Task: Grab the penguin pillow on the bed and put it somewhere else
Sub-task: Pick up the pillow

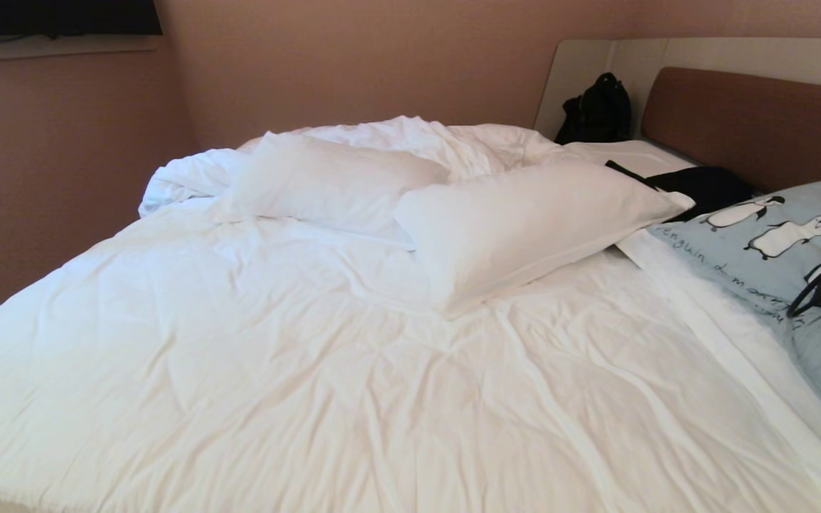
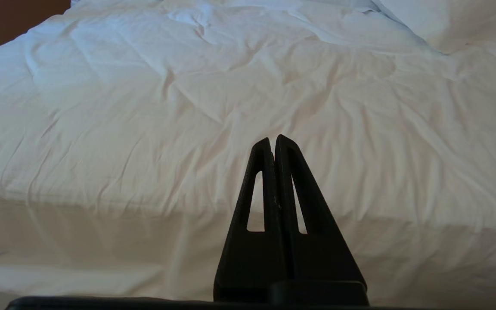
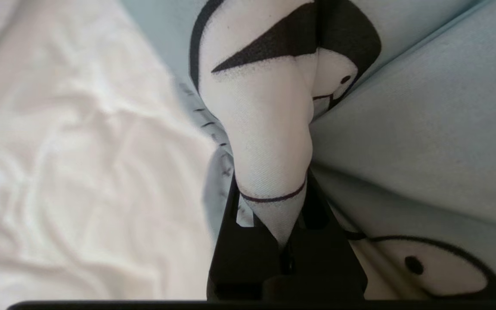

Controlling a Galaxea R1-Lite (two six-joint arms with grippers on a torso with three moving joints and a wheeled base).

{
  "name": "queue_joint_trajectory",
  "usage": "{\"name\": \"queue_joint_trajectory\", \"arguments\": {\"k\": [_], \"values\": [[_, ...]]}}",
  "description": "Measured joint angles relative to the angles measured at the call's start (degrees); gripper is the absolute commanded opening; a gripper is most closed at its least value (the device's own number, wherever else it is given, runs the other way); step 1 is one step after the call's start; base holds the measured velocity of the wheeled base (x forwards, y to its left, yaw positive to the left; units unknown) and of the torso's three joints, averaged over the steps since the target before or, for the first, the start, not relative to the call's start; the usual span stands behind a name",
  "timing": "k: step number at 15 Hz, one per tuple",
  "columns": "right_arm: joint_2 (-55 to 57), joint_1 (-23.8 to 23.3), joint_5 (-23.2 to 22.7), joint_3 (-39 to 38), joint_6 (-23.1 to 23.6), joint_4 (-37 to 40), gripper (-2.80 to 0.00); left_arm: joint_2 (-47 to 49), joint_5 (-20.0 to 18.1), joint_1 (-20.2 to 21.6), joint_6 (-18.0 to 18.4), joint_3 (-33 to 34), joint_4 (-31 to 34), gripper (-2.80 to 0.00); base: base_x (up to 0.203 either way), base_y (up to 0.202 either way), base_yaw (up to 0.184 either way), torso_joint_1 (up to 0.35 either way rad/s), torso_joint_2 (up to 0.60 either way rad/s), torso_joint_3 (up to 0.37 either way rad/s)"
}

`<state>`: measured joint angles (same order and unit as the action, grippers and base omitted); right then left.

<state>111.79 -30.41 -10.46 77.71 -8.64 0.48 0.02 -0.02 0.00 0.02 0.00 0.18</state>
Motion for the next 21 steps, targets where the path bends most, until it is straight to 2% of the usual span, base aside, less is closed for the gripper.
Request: {"name": "queue_joint_trajectory", "arguments": {"k": [3,9,21], "values": [[-5.2,2.2,-2.1,-1.6,-2.0,0.6,-2.8,0.0,0.0,0.0,0.0,0.0,0.0,-2.8,0.0,0.0,0.0,0.0,0.0,0.0],[-15.7,8.0,-2.9,-4.5,-6.3,1.0,-2.8,0.0,0.0,0.0,0.0,0.0,0.0,-2.8,0.0,0.0,0.0,0.0,0.0,0.0],[-28.4,18.8,-2.8,-5.1,-8.6,2.7,-2.8,0.0,0.0,0.0,0.0,0.0,0.0,-2.8,0.0,0.0,0.0,0.0,0.0,0.0]]}}
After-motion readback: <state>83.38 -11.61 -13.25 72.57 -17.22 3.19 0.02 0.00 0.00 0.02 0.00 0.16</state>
